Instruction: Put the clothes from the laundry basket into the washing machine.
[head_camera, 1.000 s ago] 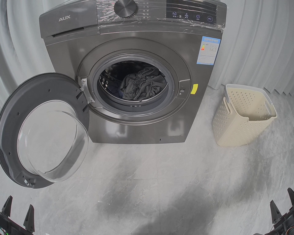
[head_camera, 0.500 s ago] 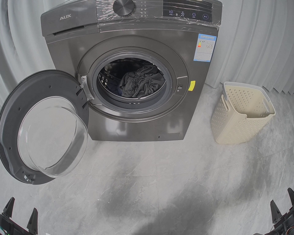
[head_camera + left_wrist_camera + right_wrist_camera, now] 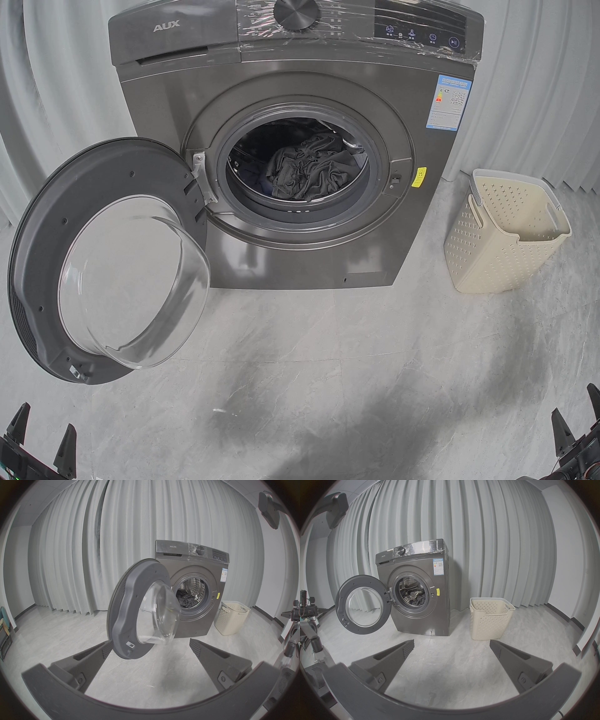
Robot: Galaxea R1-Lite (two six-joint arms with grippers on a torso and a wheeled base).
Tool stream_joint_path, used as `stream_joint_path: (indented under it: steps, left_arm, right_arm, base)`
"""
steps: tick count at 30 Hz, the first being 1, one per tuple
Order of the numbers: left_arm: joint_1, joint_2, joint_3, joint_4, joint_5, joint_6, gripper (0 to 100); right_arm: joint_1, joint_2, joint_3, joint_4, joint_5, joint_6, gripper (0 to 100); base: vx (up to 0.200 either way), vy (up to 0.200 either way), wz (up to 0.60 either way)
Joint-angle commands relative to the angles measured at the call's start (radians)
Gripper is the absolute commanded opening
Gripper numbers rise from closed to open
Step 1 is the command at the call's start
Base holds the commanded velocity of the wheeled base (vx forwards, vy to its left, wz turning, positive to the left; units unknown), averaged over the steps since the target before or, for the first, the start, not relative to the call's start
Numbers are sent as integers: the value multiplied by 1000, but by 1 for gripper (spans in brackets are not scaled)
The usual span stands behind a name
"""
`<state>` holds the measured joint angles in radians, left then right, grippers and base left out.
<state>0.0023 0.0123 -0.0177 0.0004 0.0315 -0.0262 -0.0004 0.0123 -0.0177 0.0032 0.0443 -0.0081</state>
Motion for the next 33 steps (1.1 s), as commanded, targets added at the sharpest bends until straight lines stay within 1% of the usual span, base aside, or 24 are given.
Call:
stream_joint_path:
  steps: [1,4,7,8,13,19,25,33]
  left_arm:
    - [1,-9,18,0,1,0,100]
    - [-1,-9,18,0,1,-9,100]
    - [-1,-9,18,0,1,-9,100]
    - [-1,-9,18,0,4,-14,100]
    - [-1,-9,18,0,4,-15,100]
    - [-1,-9,18,0,4,-14,100]
    - [-1,-9,18,1,2,-14,100]
    - [-1,-9,18,0,2,-14,100]
  right_arm:
    - [-1,0,18,0,0,0,100]
    - [-3,0,18,0,-1,-1,100]
    - [-3,0,18,0,-1,0,100]
    - [-3,0,18,-2,-4,-3,100]
    - [-3,0,18,0,-3,2,100]
    - [-1,-2,18,0,-3,2,100]
    - [0,-2,18,0,-3,0,100]
    - [-1,-2,18,0,-3,2,100]
  base:
    - [0,0,0]
    - [0,0,0]
    - [0,0,0]
    - [0,0,600]
    - [0,0,600]
    - [0,0,0]
    - [0,200,0]
    - [0,0,0]
